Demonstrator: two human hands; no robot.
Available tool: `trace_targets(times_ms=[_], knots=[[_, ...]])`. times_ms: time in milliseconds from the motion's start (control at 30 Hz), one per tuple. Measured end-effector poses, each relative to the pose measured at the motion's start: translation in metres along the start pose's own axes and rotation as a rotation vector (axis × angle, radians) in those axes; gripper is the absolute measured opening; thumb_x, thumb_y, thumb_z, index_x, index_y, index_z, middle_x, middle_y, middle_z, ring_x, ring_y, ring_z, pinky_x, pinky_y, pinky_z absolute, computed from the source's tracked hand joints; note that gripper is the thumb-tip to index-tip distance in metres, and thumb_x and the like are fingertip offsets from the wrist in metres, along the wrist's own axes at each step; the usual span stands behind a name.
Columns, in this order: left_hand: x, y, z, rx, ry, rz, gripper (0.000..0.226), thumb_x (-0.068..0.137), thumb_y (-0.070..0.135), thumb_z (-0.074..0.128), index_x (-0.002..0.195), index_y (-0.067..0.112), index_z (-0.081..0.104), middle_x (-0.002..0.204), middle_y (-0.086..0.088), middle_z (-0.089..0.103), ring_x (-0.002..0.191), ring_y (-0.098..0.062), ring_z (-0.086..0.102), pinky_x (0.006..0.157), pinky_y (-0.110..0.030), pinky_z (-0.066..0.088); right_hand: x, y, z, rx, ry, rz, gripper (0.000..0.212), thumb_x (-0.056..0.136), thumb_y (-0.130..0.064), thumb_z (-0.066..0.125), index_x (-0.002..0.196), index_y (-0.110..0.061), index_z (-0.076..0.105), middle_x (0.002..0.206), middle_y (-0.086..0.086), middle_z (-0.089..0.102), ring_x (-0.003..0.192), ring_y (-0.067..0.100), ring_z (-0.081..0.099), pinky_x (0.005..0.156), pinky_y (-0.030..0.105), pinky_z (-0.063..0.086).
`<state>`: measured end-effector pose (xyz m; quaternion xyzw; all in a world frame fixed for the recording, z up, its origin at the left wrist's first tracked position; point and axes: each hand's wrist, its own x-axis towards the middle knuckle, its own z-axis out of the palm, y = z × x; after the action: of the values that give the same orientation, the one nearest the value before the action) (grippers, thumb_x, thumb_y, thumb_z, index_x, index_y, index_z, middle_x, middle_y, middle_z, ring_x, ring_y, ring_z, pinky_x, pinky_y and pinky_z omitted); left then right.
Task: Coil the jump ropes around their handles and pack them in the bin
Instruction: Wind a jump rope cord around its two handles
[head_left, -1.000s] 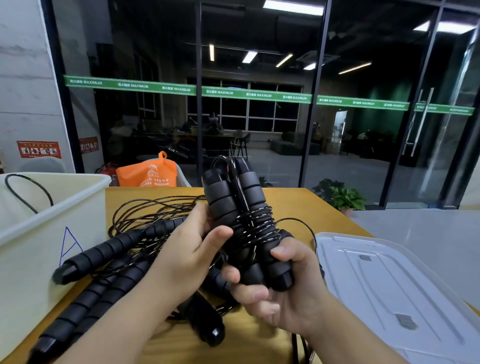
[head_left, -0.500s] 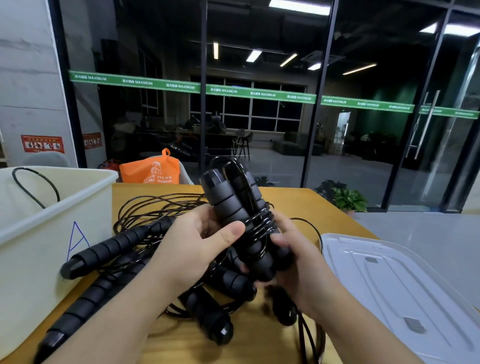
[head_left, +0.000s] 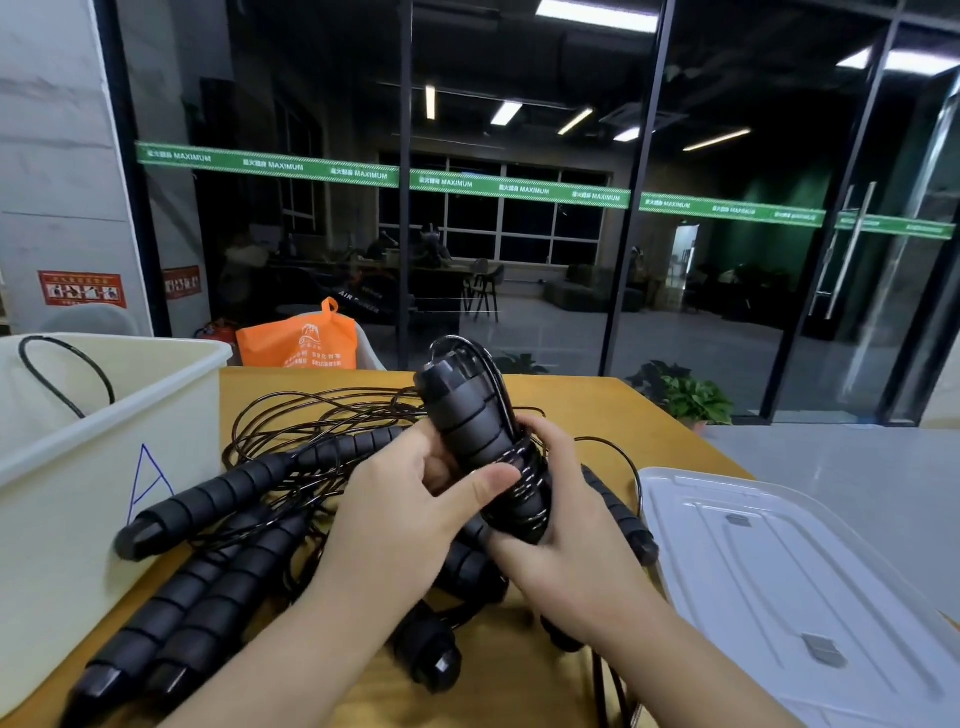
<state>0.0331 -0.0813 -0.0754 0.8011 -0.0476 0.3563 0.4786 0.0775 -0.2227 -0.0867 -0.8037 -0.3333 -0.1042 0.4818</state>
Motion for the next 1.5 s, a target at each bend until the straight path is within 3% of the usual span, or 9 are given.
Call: trace_targets(times_ms=[233,467,633,800,967,1067,1267,1400,1500], knots=[[0.004,-0.008,-0.009,-0.094,-0.016,0.188,0.026,0.082,0.054,0.054,0.083,0.029,0.063,0.082,0.015,0.069,0.075,0.000,0.064,0.065,-0.005,0.043,0.003,-0.005,-0.005,0.724,-0.243,0.186,0.063,0.053,-0.014,0.066,0.114,-0.025,0.055,0.075,0.008,0.059,0.056,0.017,0.051,0.040,0.022,0.031],[0.004,0.000,-0.005,-0.465,-0.089,0.105,0.075,0.062,0.076,0.058,0.085,0.009,0.036,0.050,0.013,0.055,0.039,0.004,0.047,0.042,-0.004,0.033,0.001,-0.001,-0.001,1.226,-0.464,0.240,0.059,0.049,-0.020,0.073,0.104,-0.004,0.060,0.081,0.012,0.057,0.053,0.016,0.048,0.035,0.016,0.030],[0.009,-0.008,-0.007,-0.459,-0.154,0.029,0.085,0.054,0.085,0.059,0.106,0.017,0.052,0.066,0.011,0.064,0.047,-0.001,0.056,0.046,-0.007,0.038,0.003,0.003,-0.003,1.401,-0.645,0.248,0.045,0.065,-0.027,0.072,0.104,-0.005,0.068,0.086,0.012,0.062,0.056,0.016,0.052,0.036,0.016,0.038],[0.009,-0.012,-0.011,-0.211,-0.129,0.022,0.060,0.058,0.094,0.039,0.090,0.049,0.062,0.075,0.023,0.067,0.068,0.007,0.061,0.062,-0.009,0.041,0.006,0.013,-0.004,1.448,-0.748,0.294,0.047,0.077,-0.032,0.066,0.116,-0.006,0.067,0.102,0.016,0.068,0.060,0.017,0.061,0.043,0.017,0.044],[0.009,-0.007,-0.010,-0.160,-0.025,-0.029,0.035,0.071,0.075,0.046,0.093,0.051,0.059,0.087,0.021,0.070,0.080,0.003,0.066,0.069,-0.013,0.044,0.008,0.004,-0.005,1.123,-0.343,0.349,0.066,0.062,-0.031,0.066,0.126,-0.015,0.059,0.099,0.017,0.070,0.065,0.030,0.067,0.046,0.028,0.050],[0.008,-0.002,-0.010,-0.103,0.080,-0.042,0.022,0.075,0.062,0.055,0.091,0.048,0.059,0.084,0.024,0.068,0.080,0.003,0.063,0.062,-0.006,0.041,0.009,0.003,-0.002,0.626,-0.011,0.186,0.057,0.081,-0.027,0.059,0.131,-0.048,0.043,0.104,-0.001,0.071,0.091,0.020,0.070,0.073,0.034,0.055],[0.001,0.007,-0.003,-0.033,0.165,-0.052,0.032,0.066,0.061,0.056,0.081,0.033,0.062,0.079,0.026,0.066,0.073,0.005,0.061,0.058,-0.006,0.041,0.001,0.001,0.002,0.283,-0.114,-0.002,0.072,0.079,-0.028,0.056,0.131,-0.067,0.025,0.128,-0.044,0.043,0.122,-0.018,0.041,0.102,0.016,0.040],[-0.002,0.003,0.001,0.026,0.145,-0.053,0.018,0.074,0.051,0.066,0.083,0.035,0.063,0.079,0.028,0.065,0.075,0.007,0.060,0.059,-0.004,0.041,0.000,0.006,0.012,0.080,-0.154,-0.006,0.111,0.072,-0.042,0.079,0.138,-0.065,-0.007,0.148,-0.033,0.027,0.134,-0.015,0.028,0.110,0.020,0.031],[-0.002,0.004,0.003,0.039,0.120,-0.043,0.015,0.074,0.049,0.069,0.081,0.037,0.062,0.080,0.026,0.064,0.075,0.004,0.059,0.062,-0.005,0.041,0.001,0.003,0.018,-0.029,-0.027,-0.042,0.109,0.075,-0.038,0.078,0.120,-0.079,-0.013,0.146,-0.031,0.030,0.131,-0.011,0.034,0.106,0.019,0.036]])
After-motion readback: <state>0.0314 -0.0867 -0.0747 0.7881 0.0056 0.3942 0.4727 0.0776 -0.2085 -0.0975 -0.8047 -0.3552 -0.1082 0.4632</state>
